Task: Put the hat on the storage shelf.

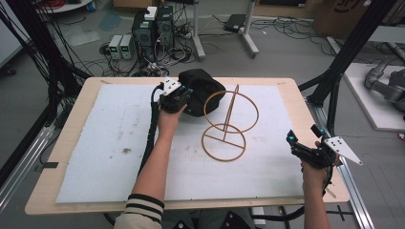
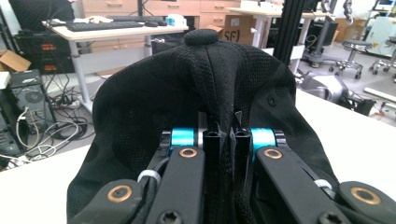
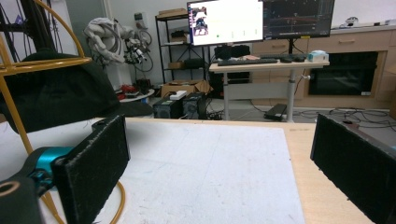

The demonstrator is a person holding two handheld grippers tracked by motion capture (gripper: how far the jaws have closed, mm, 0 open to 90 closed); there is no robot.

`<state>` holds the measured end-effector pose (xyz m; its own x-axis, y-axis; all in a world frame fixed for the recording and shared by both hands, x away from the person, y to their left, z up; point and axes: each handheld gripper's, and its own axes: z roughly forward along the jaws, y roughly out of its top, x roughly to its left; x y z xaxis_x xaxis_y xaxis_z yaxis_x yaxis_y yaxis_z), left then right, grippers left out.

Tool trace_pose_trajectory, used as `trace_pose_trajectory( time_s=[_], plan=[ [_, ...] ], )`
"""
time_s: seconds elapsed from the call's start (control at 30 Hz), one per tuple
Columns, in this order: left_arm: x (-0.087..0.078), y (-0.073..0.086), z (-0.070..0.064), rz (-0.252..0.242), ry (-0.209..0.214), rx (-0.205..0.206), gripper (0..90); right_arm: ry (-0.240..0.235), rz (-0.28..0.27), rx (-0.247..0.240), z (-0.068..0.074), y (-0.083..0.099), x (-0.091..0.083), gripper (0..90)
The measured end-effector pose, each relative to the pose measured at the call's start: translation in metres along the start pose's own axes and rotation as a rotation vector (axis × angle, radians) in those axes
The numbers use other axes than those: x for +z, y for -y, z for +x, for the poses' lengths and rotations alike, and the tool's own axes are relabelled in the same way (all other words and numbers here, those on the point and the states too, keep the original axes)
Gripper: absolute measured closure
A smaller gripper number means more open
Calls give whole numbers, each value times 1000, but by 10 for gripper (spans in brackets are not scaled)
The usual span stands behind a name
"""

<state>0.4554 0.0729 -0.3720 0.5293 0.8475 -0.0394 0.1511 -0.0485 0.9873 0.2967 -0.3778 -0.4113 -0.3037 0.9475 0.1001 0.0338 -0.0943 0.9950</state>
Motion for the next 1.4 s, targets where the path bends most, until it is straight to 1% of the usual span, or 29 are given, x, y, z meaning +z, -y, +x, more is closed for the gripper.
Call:
trace_pose_trajectory(
  time_s=[0.17,0.33,0.5,0.57,0.8,0.9,0.97,1.07,1.13,1.17,1.23,1.4],
  plan=[
    [-4,-10,3,-15,-22,6,874,2,-4,4,0,0,0,41],
    [-10,-24,5,-46,-36,23,874,2,-2,2,0,0,0,42],
    [-14,-37,5,-53,-52,41,874,2,-2,7,0,0,-1,42],
    [-16,-43,5,-64,-54,50,874,1,-3,5,0,0,-1,41],
    [-25,-62,6,-103,-67,54,874,1,-2,10,0,0,-1,42],
    [-29,-70,4,-126,-67,58,874,1,-3,10,0,0,-1,42],
    [-33,-76,4,-136,-64,59,874,1,-3,9,0,0,-1,41],
    [-37,-85,2,-164,-56,58,874,1,-7,6,0,0,-1,41],
    [-41,-92,0,-179,-53,70,873,1,-6,8,0,0,-1,41],
    [-43,-96,-1,-191,-45,67,874,-1,-8,5,0,0,-1,41],
    [-46,-102,-3,-204,-41,74,874,-2,-7,7,0,-1,-1,41],
    [-55,-116,-11,-251,-11,67,874,-3,-9,3,1,-1,-1,41]
  ],
)
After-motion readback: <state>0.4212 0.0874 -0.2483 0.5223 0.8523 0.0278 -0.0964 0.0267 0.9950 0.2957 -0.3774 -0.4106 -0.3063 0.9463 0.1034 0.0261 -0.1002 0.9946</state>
